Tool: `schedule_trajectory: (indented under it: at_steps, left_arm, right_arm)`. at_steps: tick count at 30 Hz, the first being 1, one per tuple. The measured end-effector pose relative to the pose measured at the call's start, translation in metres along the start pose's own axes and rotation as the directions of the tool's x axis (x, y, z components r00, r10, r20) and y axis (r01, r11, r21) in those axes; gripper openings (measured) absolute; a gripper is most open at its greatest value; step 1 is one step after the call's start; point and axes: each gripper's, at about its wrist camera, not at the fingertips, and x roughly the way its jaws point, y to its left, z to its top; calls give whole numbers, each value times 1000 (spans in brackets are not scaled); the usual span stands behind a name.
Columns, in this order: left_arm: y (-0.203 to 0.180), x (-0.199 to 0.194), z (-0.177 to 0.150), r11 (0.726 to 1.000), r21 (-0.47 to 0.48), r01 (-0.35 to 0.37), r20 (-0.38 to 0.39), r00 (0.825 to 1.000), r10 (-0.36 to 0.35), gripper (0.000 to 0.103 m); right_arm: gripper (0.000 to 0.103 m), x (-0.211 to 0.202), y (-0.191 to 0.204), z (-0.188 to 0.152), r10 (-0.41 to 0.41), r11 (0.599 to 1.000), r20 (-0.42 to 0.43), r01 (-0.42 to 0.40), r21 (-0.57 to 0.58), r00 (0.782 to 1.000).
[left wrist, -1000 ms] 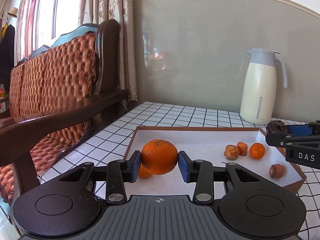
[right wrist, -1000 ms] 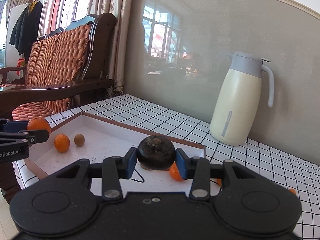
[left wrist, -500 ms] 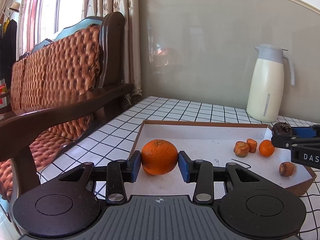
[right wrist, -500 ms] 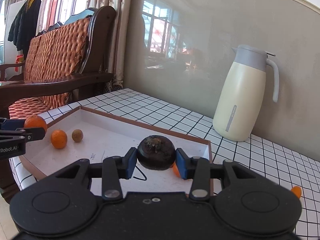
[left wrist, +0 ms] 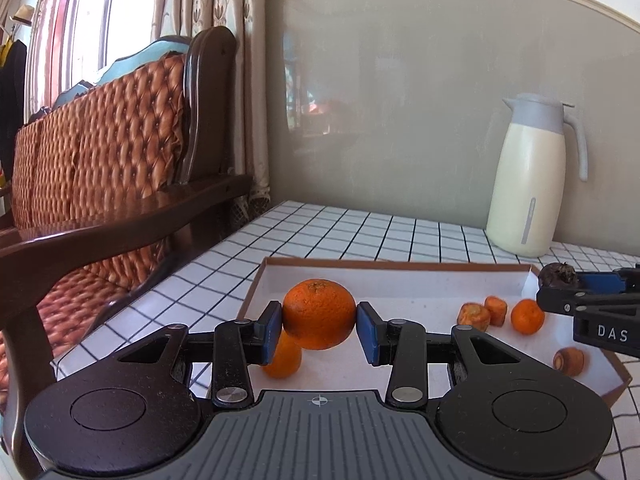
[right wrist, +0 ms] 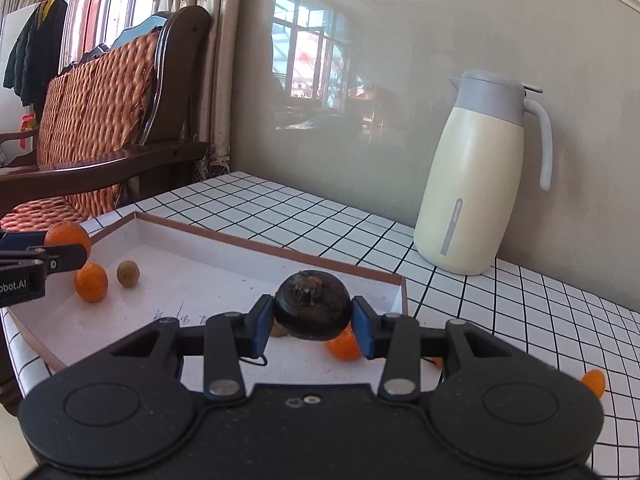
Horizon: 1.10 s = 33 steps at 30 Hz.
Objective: Organize fruits
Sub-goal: 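Carry the orange and dark fruit over the brown box with both grippers, then open both grippers to release the orange and dark fruit into the box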
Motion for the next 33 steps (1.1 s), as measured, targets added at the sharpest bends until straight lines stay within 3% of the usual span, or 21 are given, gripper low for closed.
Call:
schedule_trajectory:
  at_steps: [17, 27, 29, 31, 32, 33]
  left_arm:
    - [4, 45, 24, 1000, 10, -12, 5, 1000, 12, 41]
    - [10, 68, 29, 1000, 8, -23, -18, 1000, 23, 41]
    - [10, 72, 27, 1000, 10, -24, -22, 999, 24, 41]
    - [8, 67, 26, 999, 7, -38, 10, 999, 38, 76]
    - [7, 63, 26, 999, 17, -43, 32, 999, 43, 103]
    - [6, 59, 26, 998, 25, -51, 64, 997, 49, 103]
  right_arm:
    - [34, 31, -17, 18, -11, 1000, 17, 10, 22, 1000]
    - [34, 56, -24, 23, 6, 999, -30, -5, 38, 1000]
    - [38, 59, -22, 25, -2, 1000, -38, 3, 12, 999]
    - [98, 52, -24, 24, -65, 998, 34, 65, 19, 997]
    - [96, 47, -25, 23, -80, 996, 70, 78, 32, 994]
    - [97, 45, -28, 25, -82, 996, 72, 79, 40, 994]
